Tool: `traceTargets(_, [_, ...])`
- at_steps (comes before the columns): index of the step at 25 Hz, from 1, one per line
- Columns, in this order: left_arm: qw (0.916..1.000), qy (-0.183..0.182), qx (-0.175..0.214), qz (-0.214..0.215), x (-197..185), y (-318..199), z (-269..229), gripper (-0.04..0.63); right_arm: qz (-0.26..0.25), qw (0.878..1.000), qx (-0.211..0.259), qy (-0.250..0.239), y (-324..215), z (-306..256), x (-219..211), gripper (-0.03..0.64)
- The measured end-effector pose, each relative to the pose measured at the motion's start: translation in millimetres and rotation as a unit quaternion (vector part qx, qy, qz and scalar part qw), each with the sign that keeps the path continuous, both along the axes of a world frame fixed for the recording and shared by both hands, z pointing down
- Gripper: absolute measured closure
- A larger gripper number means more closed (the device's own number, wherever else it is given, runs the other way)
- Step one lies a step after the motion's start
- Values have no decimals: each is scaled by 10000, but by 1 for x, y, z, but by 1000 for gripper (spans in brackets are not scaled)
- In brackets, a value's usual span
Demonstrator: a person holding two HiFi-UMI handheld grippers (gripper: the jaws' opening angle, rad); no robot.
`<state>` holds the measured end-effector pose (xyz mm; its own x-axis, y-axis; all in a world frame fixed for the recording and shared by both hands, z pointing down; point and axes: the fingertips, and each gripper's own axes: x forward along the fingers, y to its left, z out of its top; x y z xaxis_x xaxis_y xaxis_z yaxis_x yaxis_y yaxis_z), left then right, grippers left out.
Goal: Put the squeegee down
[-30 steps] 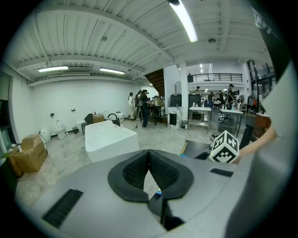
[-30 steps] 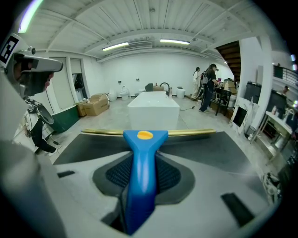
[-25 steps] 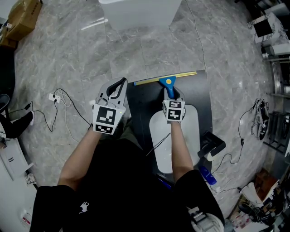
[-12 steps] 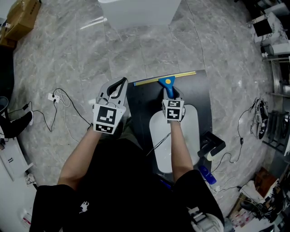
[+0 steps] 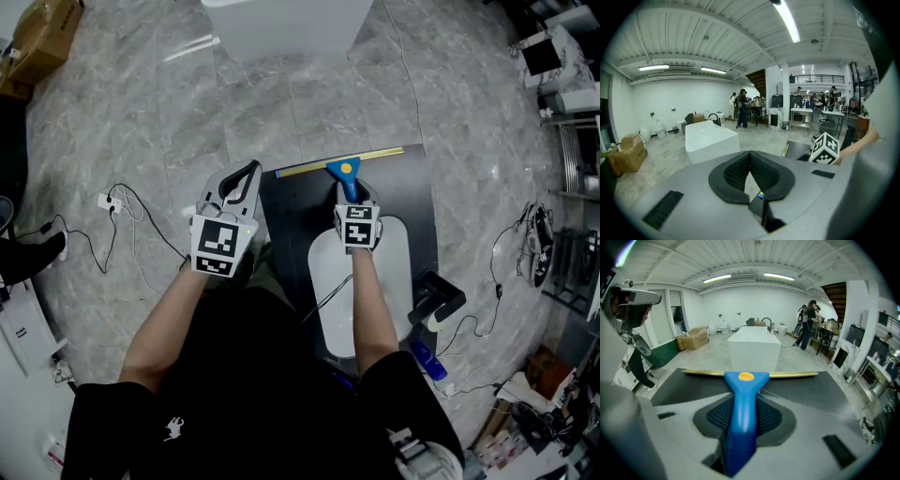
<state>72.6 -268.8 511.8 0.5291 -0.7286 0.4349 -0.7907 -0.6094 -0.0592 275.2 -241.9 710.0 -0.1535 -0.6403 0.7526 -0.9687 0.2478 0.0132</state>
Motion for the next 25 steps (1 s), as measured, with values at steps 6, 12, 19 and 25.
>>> traceTargets(6, [10000, -8, 6, 7, -1, 3, -1, 592, 15, 9999, -76, -92, 0, 1, 0, 485])
traceTargets(12, [10000, -8, 73, 9, -2, 9, -7, 592, 10, 9997, -52, -222, 3, 0, 0, 464])
traceTargets(19, [9999, -22, 157, 19, -8, 18, -15, 592, -33, 9992, 63, -385, 12, -11, 3, 390])
traceTargets(25, [9996, 99, 231, 126, -11, 24, -24, 592, 119, 9979, 362, -519, 19, -43, 3, 387])
